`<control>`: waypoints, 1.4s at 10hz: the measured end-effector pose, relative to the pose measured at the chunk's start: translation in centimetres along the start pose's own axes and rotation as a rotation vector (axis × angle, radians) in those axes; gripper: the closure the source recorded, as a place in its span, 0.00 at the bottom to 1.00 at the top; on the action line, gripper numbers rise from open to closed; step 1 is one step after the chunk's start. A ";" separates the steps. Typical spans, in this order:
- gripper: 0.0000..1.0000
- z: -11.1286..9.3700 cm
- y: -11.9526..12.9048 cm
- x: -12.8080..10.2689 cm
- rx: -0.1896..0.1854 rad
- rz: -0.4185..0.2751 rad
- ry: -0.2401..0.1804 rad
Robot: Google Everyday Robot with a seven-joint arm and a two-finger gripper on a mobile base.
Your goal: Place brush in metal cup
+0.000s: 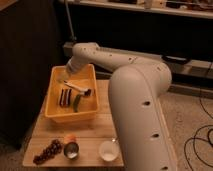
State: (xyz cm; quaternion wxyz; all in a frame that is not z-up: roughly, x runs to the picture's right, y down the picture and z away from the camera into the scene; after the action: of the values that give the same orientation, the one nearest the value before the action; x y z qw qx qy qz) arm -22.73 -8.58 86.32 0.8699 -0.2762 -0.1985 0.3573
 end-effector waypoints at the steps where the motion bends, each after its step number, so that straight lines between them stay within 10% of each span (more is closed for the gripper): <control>1: 0.20 0.4 -0.1 0.3 -0.001 -0.004 0.016; 14: 0.20 8.3 -2.9 8.2 0.006 0.017 0.216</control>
State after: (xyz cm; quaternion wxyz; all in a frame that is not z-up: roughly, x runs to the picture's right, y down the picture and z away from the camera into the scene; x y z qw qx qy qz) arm -20.26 -1.53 95.73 0.8839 -0.3120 -0.1003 0.3335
